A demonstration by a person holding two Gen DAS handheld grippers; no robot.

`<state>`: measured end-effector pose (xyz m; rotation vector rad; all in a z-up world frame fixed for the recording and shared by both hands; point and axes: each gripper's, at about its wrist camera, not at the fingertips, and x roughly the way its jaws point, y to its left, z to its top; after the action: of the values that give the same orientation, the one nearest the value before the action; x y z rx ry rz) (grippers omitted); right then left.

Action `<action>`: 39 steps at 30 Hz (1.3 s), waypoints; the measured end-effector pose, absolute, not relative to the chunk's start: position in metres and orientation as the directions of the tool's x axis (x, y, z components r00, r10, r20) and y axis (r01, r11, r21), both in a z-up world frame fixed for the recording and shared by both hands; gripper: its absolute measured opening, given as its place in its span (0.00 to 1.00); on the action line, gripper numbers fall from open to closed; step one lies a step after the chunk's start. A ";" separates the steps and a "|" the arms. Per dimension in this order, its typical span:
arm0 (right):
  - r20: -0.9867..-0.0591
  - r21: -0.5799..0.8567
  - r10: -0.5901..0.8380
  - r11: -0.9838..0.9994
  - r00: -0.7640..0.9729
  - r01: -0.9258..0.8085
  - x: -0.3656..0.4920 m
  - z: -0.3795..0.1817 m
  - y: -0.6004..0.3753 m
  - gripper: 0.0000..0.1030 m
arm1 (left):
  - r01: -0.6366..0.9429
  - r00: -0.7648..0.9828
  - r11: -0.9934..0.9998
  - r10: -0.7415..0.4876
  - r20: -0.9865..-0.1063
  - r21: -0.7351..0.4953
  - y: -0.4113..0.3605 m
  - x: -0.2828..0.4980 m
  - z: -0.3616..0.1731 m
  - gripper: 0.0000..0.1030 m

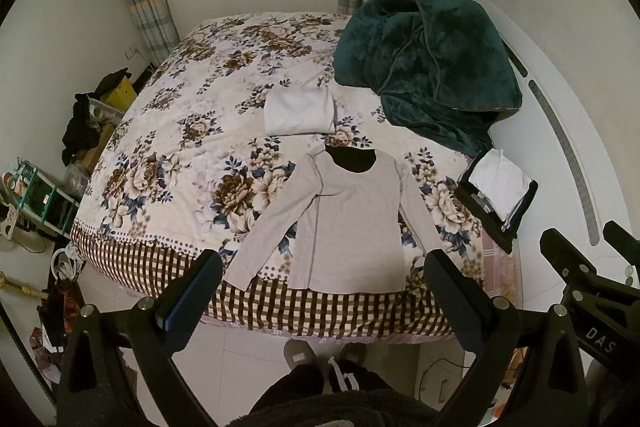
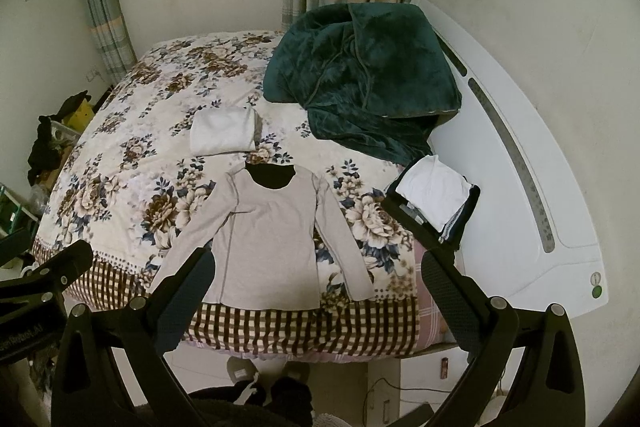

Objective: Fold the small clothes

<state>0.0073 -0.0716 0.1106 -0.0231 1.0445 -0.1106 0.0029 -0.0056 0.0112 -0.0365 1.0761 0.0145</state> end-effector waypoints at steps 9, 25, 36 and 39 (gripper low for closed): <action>-0.860 -0.071 -0.101 0.994 0.501 0.079 0.010 0.124 -0.069 1.00 | -0.029 0.478 0.999 -0.006 -0.878 -0.023 -0.007 0.005 0.021 1.00; -0.857 -0.071 -0.099 0.995 0.506 0.075 0.010 0.132 -0.063 1.00 | -0.032 0.484 0.999 -0.006 -0.875 -0.024 -0.009 0.006 0.028 1.00; -0.856 -0.069 -0.098 0.995 0.508 0.074 0.010 0.136 -0.062 1.00 | -0.038 0.488 0.999 -0.005 -0.873 -0.027 -0.009 0.008 0.039 1.00; -0.854 -0.070 -0.099 0.995 0.510 0.075 0.011 0.137 -0.061 1.00 | -0.036 0.489 0.999 -0.005 -0.872 -0.026 -0.007 0.008 0.041 1.00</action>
<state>0.0106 -0.0609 0.1370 -0.0252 1.0302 -0.1045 0.0082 -0.0073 0.0407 -0.0430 1.0596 0.0189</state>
